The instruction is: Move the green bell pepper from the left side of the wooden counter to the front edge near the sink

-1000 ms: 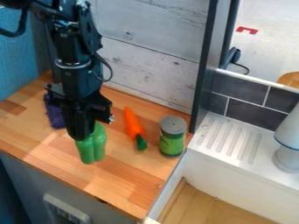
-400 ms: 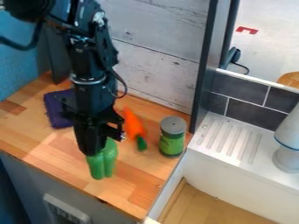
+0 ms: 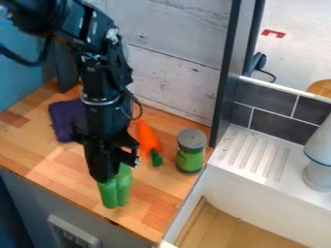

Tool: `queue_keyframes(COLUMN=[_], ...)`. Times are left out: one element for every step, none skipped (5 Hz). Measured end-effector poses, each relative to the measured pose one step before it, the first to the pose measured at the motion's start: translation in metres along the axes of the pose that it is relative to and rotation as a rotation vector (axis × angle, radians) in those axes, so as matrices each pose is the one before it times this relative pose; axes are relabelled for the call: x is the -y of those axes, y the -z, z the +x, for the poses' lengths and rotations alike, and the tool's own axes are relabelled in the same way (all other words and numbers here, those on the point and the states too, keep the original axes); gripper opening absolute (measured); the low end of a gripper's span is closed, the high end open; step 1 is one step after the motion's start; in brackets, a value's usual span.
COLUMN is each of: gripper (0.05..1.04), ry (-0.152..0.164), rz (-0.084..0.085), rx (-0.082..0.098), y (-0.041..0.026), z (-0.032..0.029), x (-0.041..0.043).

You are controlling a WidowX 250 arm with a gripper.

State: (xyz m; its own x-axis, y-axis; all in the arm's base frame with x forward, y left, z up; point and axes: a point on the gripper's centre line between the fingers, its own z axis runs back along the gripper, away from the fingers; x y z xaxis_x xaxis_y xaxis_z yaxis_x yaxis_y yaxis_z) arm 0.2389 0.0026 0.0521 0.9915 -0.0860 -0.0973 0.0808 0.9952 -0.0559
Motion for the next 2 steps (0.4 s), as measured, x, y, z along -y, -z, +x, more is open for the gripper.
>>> queue_keyframes(gripper=[0.111, 0.111], ry=[0.0131, 0.0162], rz=[-0.0145, -0.0170], rx=[-0.0146, -0.0158], y=[0.00939, 0.00618], z=[0.00219, 0.00085], x=[0.00130, 0.00347])
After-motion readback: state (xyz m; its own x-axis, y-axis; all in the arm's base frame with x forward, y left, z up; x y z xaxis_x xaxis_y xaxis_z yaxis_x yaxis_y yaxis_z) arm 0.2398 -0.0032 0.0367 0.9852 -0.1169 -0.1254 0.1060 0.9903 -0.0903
